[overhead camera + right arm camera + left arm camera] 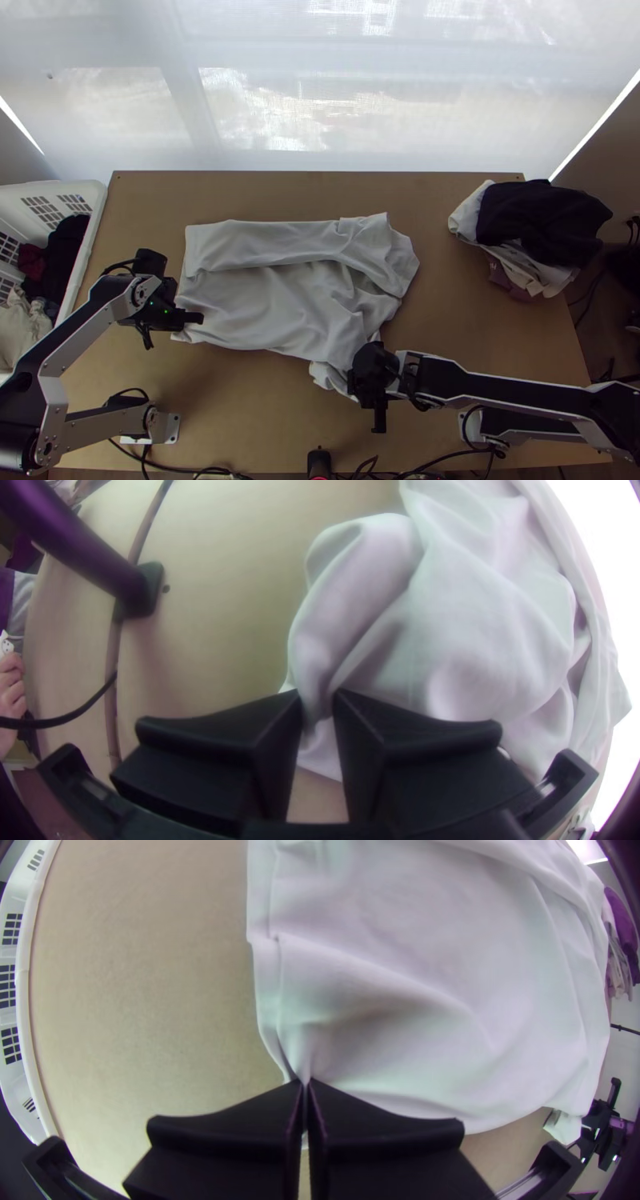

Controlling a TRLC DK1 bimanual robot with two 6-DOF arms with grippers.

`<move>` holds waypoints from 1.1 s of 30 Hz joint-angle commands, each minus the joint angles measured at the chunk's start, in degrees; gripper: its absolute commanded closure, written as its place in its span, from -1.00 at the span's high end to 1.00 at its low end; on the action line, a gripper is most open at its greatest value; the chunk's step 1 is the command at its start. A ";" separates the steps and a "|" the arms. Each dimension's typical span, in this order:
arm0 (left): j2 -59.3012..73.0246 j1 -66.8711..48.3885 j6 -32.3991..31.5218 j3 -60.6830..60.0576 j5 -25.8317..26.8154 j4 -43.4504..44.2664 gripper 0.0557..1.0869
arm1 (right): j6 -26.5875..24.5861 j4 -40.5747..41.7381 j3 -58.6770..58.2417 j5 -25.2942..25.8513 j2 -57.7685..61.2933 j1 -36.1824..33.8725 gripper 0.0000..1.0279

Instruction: Fold the t-shirt

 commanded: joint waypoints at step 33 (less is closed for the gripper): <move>-10.55 3.19 1.43 7.36 -0.04 -3.93 -0.93 | -5.02 -8.24 17.08 0.90 -10.47 -35.78 -0.95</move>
